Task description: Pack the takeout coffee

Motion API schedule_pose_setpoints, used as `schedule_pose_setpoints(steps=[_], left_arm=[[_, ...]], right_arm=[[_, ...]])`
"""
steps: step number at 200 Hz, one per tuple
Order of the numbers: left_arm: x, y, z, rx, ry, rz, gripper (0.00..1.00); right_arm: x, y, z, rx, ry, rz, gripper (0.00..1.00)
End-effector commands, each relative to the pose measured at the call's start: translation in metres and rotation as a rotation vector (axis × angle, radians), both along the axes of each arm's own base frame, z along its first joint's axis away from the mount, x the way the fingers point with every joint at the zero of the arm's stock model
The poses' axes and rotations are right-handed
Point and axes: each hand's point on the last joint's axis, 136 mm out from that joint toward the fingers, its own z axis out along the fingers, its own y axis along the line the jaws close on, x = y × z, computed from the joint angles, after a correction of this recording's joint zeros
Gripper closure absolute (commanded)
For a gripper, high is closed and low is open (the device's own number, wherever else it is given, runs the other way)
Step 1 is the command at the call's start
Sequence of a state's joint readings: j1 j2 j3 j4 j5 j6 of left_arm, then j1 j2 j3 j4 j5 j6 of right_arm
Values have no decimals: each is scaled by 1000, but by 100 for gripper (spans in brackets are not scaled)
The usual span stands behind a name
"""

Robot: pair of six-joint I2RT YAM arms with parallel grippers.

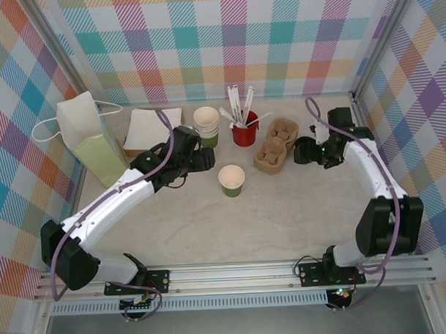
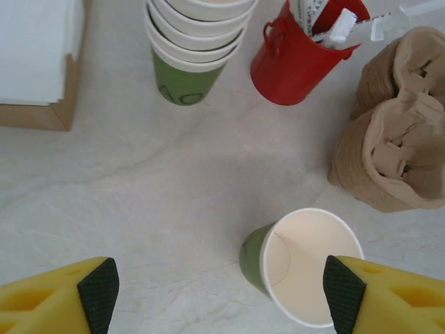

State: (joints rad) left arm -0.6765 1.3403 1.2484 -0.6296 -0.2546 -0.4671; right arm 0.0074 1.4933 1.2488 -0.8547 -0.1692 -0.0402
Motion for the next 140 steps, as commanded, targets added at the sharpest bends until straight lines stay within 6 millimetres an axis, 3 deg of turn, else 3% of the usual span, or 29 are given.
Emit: schedule_pose_setpoints(steps=[1, 67, 140], left_arm=[[-7, 23, -9, 91, -4, 46, 17], [-14, 41, -15, 88, 11, 84, 16], [-12, 38, -23, 72, 40, 90, 15]], right_arm=[[14, 1, -2, -22, 0, 87, 22], [60, 2, -33, -17, 43, 89, 35], [79, -3, -48, -56, 51, 110, 41]])
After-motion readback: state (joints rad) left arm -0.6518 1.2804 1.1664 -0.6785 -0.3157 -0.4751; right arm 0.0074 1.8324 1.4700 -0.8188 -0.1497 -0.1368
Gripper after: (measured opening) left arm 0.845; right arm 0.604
